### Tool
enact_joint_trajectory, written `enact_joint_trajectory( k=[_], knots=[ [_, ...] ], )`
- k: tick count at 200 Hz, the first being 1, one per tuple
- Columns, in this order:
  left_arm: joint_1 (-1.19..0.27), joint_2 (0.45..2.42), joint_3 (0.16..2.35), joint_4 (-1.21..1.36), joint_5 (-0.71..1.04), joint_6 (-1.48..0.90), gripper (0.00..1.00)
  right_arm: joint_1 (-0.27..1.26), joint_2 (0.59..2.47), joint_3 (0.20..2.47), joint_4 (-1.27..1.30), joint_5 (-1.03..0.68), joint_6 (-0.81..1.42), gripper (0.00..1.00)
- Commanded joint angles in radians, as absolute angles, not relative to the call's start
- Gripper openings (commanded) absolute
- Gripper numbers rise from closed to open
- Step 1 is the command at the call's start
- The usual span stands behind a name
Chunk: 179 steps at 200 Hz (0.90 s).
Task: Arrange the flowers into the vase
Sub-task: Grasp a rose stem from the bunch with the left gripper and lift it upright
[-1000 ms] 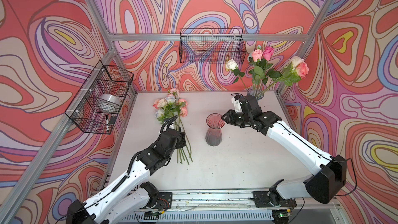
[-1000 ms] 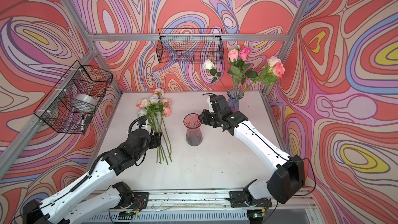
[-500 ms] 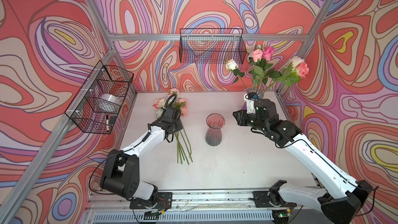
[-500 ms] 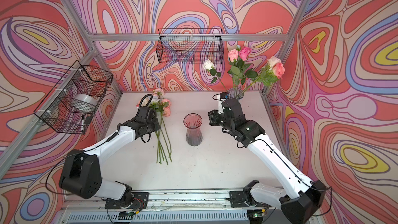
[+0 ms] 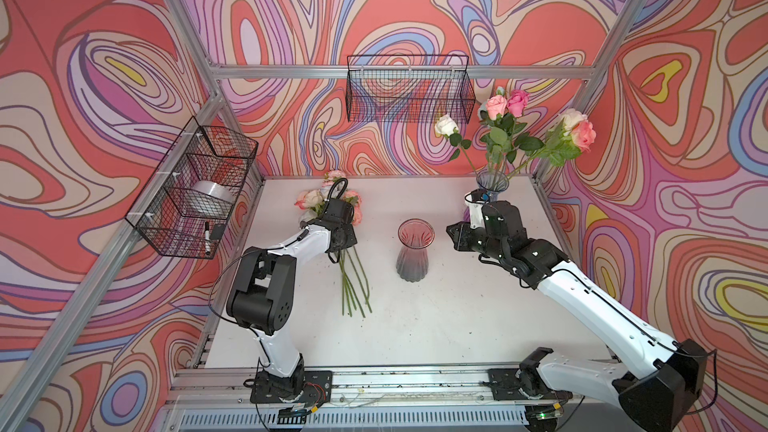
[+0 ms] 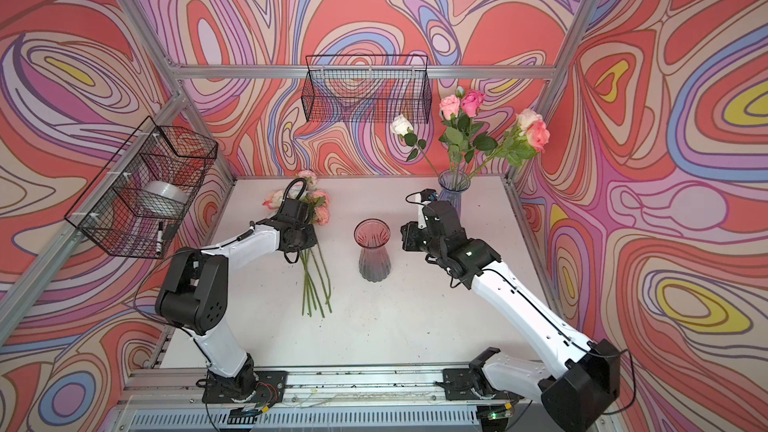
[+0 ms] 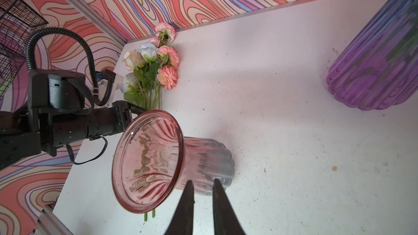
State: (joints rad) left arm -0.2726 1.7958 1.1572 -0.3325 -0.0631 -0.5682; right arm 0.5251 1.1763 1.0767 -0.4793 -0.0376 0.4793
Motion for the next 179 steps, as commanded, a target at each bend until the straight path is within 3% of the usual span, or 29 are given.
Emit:
enact_joint_trajectory(
  k=[1, 56, 97, 179],
  knots=[
    [-0.259, 1.842, 1.195, -0.334, -0.089, -0.553, 0.23, 0.53, 1.178, 1.06, -0.452, -0.04, 0.472, 0.16],
    [-0.225, 1.876, 1.201, -0.308, -0.068, -0.535, 0.17, 0.528, 1.172, 1.055, -0.455, -0.033, 0.477, 0.16],
    [-0.222, 1.847, 1.184, -0.294, -0.049, -0.54, 0.0, 0.528, 1.163, 1.056, -0.457, -0.035, 0.482, 0.16],
    [-0.222, 1.523, 1.09, -0.314, 0.065, -0.605, 0.0, 0.528, 1.143, 1.065, -0.449, -0.045, 0.489, 0.15]
  ],
)
